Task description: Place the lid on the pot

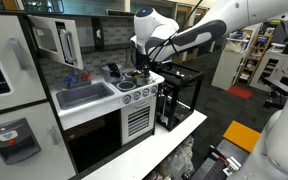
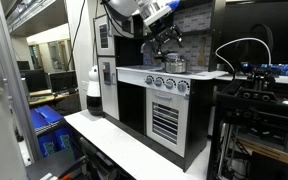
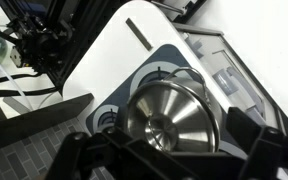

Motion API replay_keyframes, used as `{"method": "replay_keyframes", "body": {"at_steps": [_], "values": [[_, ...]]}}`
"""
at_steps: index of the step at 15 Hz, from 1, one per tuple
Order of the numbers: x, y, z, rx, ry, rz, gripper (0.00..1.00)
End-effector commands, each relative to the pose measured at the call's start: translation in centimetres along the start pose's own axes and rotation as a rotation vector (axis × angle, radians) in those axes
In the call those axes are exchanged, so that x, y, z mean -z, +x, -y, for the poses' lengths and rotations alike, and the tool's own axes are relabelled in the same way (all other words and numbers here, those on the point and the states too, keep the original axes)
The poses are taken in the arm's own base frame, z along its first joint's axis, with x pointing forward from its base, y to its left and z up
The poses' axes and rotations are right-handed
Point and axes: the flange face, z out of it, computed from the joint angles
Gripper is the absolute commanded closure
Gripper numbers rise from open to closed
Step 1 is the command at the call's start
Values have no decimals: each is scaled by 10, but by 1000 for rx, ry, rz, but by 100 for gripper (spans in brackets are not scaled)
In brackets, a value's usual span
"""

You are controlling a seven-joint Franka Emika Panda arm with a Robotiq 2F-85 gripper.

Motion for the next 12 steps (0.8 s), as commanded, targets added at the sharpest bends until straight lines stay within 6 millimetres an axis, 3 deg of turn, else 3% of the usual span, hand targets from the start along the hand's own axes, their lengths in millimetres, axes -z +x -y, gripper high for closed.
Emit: {"method": "replay_keyframes", "body": {"at_steps": [1, 6, 12], "values": [[11, 2, -6, 27, 84, 20, 0], [33, -7, -8, -10, 230, 42, 0], [64, -24, -17, -183, 308, 115, 0]]}}
